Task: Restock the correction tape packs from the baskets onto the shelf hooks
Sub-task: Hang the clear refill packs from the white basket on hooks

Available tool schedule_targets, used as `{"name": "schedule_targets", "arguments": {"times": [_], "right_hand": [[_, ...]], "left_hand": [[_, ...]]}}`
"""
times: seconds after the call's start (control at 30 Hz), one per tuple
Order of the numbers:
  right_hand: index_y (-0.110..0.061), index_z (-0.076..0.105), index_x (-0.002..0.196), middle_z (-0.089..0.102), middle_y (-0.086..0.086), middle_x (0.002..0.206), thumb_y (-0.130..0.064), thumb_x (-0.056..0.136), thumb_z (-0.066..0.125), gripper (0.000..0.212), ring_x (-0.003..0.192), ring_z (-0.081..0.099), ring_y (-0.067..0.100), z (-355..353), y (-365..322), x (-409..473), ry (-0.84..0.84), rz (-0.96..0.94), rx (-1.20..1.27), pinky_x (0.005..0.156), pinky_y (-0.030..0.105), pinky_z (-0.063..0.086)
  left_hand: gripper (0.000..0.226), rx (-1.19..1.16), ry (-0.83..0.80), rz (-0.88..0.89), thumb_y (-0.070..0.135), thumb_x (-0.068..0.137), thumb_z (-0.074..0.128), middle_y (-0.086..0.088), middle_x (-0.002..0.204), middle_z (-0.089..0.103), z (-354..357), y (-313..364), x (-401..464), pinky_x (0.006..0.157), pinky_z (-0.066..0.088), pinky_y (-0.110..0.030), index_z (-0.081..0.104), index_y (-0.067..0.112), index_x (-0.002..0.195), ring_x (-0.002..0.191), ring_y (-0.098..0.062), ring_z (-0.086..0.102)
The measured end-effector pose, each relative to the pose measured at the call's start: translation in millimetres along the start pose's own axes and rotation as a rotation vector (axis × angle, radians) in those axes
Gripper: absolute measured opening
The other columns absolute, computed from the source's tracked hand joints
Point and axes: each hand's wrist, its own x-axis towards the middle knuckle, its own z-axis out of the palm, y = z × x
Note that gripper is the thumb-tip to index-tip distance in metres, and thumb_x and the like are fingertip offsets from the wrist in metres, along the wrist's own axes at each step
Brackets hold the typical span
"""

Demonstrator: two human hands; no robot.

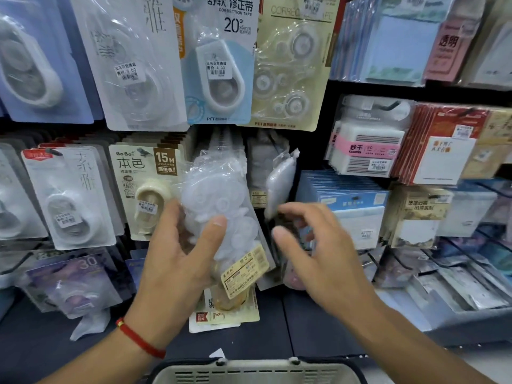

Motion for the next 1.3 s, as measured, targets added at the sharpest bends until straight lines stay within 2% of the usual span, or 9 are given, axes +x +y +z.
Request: {"name": "schedule_targets", "arguments": {"times": [0.13,0.37,0.53,0.63,0.77,0.9,1.0,1.13,1.3], "right_hand": [[-0.041,0.064,0.123,0.069,-0.028,0.113,-0.066,0.086,0.065,0.045,0.103,0.067,-0.001,14.0,-4.3,-13.3,-0.183,0.068,0.276,0.082,0.010,0.050],[-0.034,0.073,0.116,0.081,-0.010,0.106,-0.035,0.094,0.075,0.022,0.098,0.078,0.010,11.7,-1.3,-12.1,-0.190,0.185,0.543,0.086,0.036,0.064],[-0.041,0.065,0.102,0.081,-0.004,0.099,-0.051,0.088,0.067,0.017,0.090,0.079,0.018,9.3,-1.0,-12.5,-0.004,0.250,0.579,0.078,0.052,0.065],[-0.041,0.064,0.100,0.079,0.002,0.097,-0.052,0.088,0.064,0.017,0.092,0.075,0.032,3.6,1.3,-7.7,0.105,0.293,0.566,0.084,0.061,0.060],[-0.036,0.071,0.104,0.081,0.000,0.093,-0.040,0.101,0.068,0.006,0.085,0.078,0.023,-6.5,4.1,-3.9,0.062,0.306,0.571,0.075,0.047,0.063],[-0.029,0.075,0.105,0.080,0.005,0.087,-0.033,0.104,0.063,0.012,0.069,0.075,0.017,-10.7,2.0,-4.3,0.039,0.336,0.655,0.052,0.023,0.056],[-0.032,0.073,0.105,0.080,0.008,0.089,-0.034,0.104,0.065,0.009,0.071,0.076,0.021,-12.2,-1.3,-5.8,0.053,0.300,0.666,0.055,0.027,0.058],[-0.032,0.073,0.108,0.080,0.006,0.094,-0.038,0.104,0.065,0.011,0.081,0.078,0.028,-13.1,-1.4,-7.2,0.129,0.277,0.635,0.070,0.046,0.063],[-0.031,0.073,0.107,0.081,0.004,0.093,-0.036,0.104,0.064,0.011,0.081,0.077,0.033,-15.5,-2.2,-5.5,0.146,0.333,0.633,0.064,0.047,0.062]], "left_hand": [[0.034,-0.093,-0.078,-0.085,0.035,0.094,0.077,0.006,0.116,0.078,8.4,-1.0,-4.7,0.078,0.059,-0.017,0.064,0.024,0.123,0.104,-0.010,0.075],[0.058,-0.227,-0.143,-0.211,0.035,0.076,0.078,0.000,0.116,0.079,2.3,-3.2,-1.4,0.076,0.062,-0.023,0.061,0.020,0.129,0.103,-0.017,0.078],[0.045,-0.195,-0.138,-0.185,0.022,0.086,0.072,0.005,0.120,0.078,-0.1,-4.7,2.3,0.083,0.062,-0.026,0.060,0.023,0.130,0.109,-0.013,0.075],[0.046,-0.133,-0.060,-0.148,0.027,0.084,0.073,0.008,0.120,0.077,-3.3,-8.2,4.3,0.086,0.061,-0.027,0.062,0.028,0.128,0.110,-0.012,0.074],[0.049,-0.031,-0.006,-0.135,0.040,0.080,0.073,0.009,0.118,0.076,-10.1,-7.7,7.5,0.094,0.061,-0.045,0.062,0.030,0.127,0.109,-0.015,0.073],[0.047,-0.018,0.028,-0.117,0.042,0.081,0.073,0.013,0.116,0.076,-11.8,-7.0,8.3,0.092,0.060,-0.036,0.062,0.033,0.125,0.107,-0.009,0.073],[0.048,-0.036,0.035,-0.114,0.041,0.081,0.073,0.012,0.118,0.077,-12.8,-6.0,9.1,0.087,0.063,-0.033,0.062,0.033,0.127,0.107,-0.009,0.074],[0.052,-0.033,0.050,-0.116,0.039,0.082,0.074,0.010,0.118,0.077,-13.4,-5.3,9.5,0.090,0.059,-0.037,0.061,0.031,0.131,0.107,-0.011,0.074],[0.050,-0.032,0.045,-0.103,0.040,0.080,0.074,0.011,0.116,0.077,-13.0,-7.3,10.0,0.085,0.062,-0.025,0.062,0.029,0.127,0.104,-0.008,0.075]]}}
